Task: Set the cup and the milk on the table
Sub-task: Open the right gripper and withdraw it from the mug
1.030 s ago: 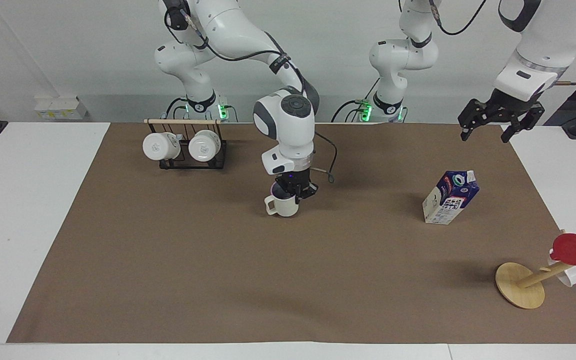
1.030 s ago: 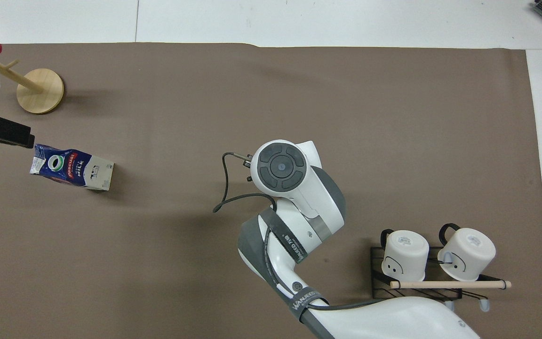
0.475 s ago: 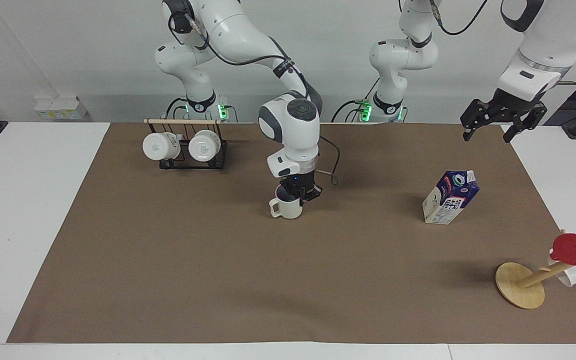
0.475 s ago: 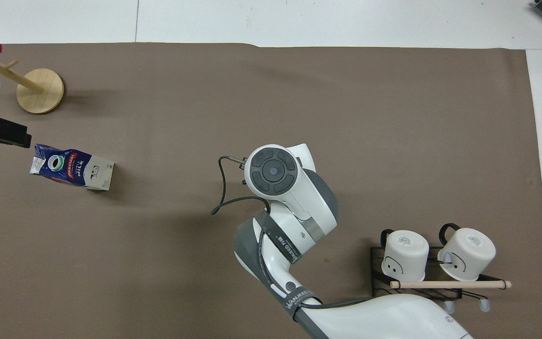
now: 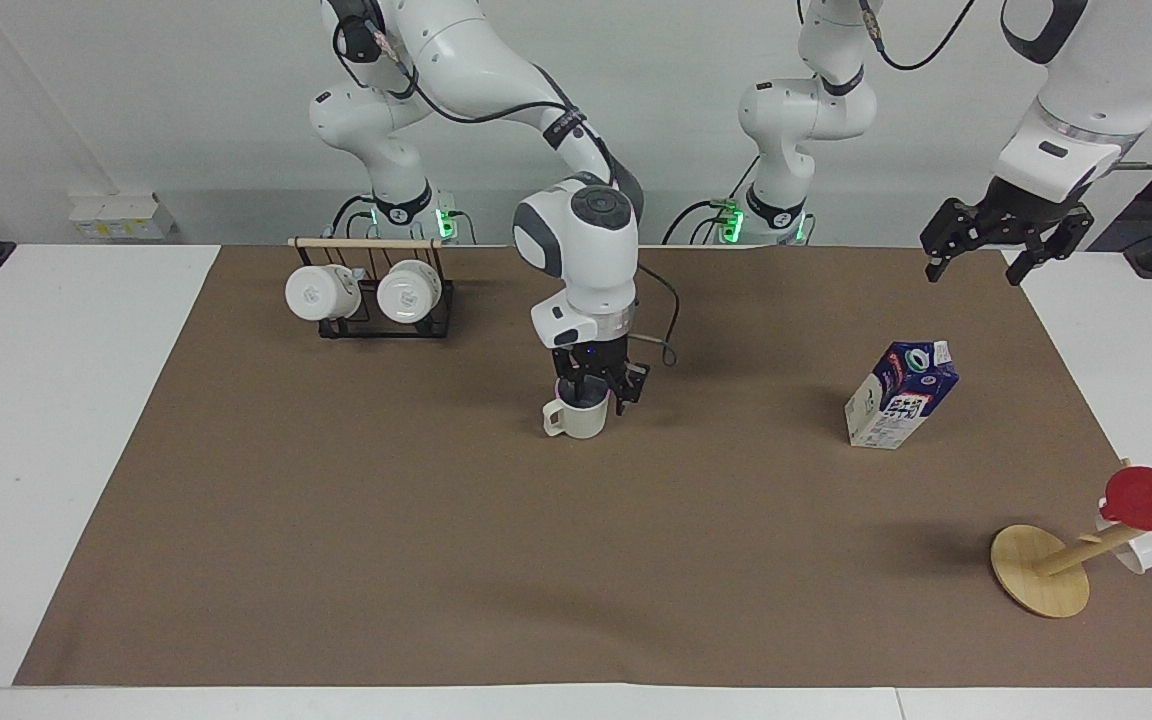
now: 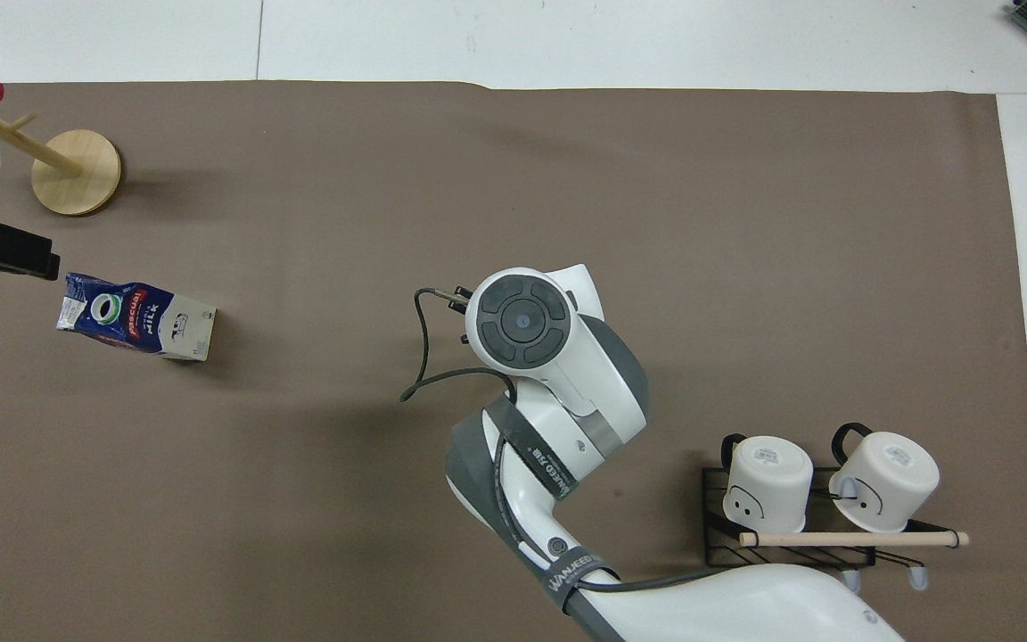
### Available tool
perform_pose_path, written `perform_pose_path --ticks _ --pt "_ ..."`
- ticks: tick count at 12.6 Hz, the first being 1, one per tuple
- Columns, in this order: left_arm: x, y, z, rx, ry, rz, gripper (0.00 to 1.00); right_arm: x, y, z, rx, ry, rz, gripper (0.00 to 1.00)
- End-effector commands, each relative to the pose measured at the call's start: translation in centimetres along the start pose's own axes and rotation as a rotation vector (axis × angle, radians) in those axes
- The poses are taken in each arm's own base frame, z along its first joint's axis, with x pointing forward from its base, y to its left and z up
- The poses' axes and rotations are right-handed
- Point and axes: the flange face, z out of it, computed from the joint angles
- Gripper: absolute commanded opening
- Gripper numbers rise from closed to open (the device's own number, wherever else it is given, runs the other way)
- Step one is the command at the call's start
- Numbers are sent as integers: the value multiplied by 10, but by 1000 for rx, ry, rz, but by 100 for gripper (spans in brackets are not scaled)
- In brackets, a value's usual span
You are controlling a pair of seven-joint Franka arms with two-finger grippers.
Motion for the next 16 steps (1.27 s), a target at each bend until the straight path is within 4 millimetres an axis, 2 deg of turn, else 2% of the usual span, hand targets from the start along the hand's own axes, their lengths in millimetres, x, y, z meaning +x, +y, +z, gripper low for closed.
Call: perform_pose_path --ticks 1,4,7,9,10,12,14,16 --pt "-3 -2 1 7 31 11 100 21 29 -63 -8 15 -30 100" --pt "4 -3 21 9 45 30 100 54 72 -107 -39 4 -132 100" --pt "10 -5 55 10 55 35 100 94 121 -136 -59 -11 -224 100" --pt "11 -10 74 11 58 48 100 114 154 -153 -77 -35 -265 100" --pt "9 -18 84 12 50 54 100 125 174 -161 -87 -52 -284 100" --pt "7 -21 102 9 24 99 100 148 218 -180 -94 -70 -337 100" --pt "3 -30 124 8 16 96 100 163 253 -197 -87 -78 -351 100" --pt "0 -29 149 9 24 96 100 173 284 -209 -75 -103 -352 100"
